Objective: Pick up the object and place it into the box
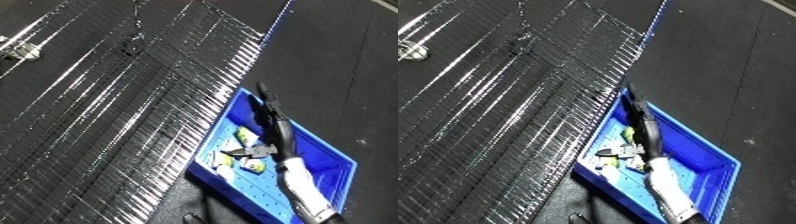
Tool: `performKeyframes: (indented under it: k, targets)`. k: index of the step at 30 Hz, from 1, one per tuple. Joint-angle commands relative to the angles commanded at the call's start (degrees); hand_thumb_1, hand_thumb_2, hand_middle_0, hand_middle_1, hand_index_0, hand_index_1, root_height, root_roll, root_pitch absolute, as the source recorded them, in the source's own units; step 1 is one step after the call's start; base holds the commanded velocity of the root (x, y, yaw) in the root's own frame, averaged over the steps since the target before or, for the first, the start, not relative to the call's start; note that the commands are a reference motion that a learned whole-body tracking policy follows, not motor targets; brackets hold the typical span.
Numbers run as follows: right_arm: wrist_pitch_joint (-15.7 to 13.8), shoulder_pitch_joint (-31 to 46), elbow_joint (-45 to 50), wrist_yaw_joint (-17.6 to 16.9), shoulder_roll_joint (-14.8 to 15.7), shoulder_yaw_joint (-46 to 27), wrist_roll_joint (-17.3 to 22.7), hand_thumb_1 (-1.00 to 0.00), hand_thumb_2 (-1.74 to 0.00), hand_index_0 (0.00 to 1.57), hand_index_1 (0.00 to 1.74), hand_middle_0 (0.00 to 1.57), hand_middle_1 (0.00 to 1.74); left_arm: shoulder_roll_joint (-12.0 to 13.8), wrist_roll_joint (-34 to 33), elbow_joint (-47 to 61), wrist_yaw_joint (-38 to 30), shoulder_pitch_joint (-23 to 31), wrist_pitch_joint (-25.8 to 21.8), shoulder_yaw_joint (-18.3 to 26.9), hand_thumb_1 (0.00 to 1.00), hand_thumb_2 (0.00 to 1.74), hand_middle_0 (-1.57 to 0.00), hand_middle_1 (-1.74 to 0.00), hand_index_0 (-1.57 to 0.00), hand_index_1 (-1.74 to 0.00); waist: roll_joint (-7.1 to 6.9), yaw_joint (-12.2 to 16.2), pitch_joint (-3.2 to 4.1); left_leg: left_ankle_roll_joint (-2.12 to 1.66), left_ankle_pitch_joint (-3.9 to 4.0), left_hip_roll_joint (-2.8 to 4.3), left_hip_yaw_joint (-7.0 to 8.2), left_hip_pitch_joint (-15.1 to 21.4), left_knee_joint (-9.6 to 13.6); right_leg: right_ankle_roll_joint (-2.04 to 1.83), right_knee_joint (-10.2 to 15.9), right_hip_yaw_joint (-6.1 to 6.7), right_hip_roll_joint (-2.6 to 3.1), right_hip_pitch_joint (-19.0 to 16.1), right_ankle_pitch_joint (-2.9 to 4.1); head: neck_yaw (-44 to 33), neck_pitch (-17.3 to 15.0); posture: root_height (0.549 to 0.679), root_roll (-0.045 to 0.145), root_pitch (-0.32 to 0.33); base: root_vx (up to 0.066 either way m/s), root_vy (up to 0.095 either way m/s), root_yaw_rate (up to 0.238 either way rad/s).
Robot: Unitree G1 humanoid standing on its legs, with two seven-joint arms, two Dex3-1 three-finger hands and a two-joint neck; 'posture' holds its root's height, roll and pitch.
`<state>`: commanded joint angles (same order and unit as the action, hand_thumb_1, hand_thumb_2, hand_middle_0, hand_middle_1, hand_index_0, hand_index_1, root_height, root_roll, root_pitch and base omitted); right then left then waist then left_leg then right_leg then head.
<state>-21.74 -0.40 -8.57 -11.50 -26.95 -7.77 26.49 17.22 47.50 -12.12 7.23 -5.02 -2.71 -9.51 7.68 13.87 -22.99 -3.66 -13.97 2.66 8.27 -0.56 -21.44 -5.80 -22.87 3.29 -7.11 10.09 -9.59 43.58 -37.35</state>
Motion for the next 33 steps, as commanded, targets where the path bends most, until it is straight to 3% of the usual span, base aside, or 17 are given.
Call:
performKeyframes:
  k: [5, 14, 26, 33]
  targets:
    - [1.7, -1.49, 1.59, 1.64, 0.12, 2.39, -1.33, 0.0, 0.0, 0.0, 0.0, 0.0, 0.0, 0.35, -0.38, 0.08, -0.17, 0.0, 0.53, 0.24, 1.0, 1.74, -1.57, -1.74, -1.57, -1.74, -1.49, -2.25, -0.06, 0.01, 0.59, -0.2, -1.6, -0.41, 0.19, 0.28, -0.11, -1.08, 0.01, -0.92, -0.18, -5.91, -1.65, 0.673, 0.075, -0.056, 0.013, -0.055, 0.189]
    - [4.18, -4.15, 2.8, 3.57, 1.16, 5.64, -2.81, 0.0, 0.0, 0.0, 0.0, 0.0, 0.0, 1.67, -1.21, 0.21, -0.9, -0.34, 1.69, 1.51, 1.0, 1.74, -1.57, -1.74, -1.57, -1.74, -4.36, -6.5, -0.8, -0.05, 1.89, 0.09, -4.4, -1.67, 0.53, 0.66, 0.15, -3.29, 0.0, -2.53, -0.16, -15.71, -2.63, 0.674, 0.063, -0.066, 0.016, -0.08, 0.211]
    - [5.8, -5.47, 2.37, 3.57, 3.42, 8.36, -3.26, 0.0, 0.0, 0.0, 0.0, 0.0, 0.0, 3.52, -2.92, 0.71, -0.36, -0.33, 4.26, 3.99, 1.0, 1.74, -1.57, -1.74, -1.57, -1.74, -6.96, -11.14, -2.01, -0.11, 3.65, 0.58, -7.27, -4.62, -0.86, 1.65, -1.73, -6.29, 1.6, -3.3, -1.04, -26.73, -1.65, 0.672, 0.043, -0.077, 0.023, -0.094, 0.203]
    - [5.26, -5.76, 1.89, 3.94, 4.29, 9.99, -3.14, 0.0, 0.0, 0.0, 0.0, 0.0, 0.0, 4.4, -3.43, 1.27, 0.56, 0.08, 4.35, 4.45, 1.0, 1.74, -1.57, -1.74, -1.57, -1.74, -7.69, -12.7, -2.72, -0.2, 4.68, 0.72, -8.18, -6.06, -1.31, 1.73, -2.49, -7.55, 2.15, -2.9, -1.12, -29.34, -0.75, 0.671, 0.036, -0.076, 0.02, -0.065, 0.109]
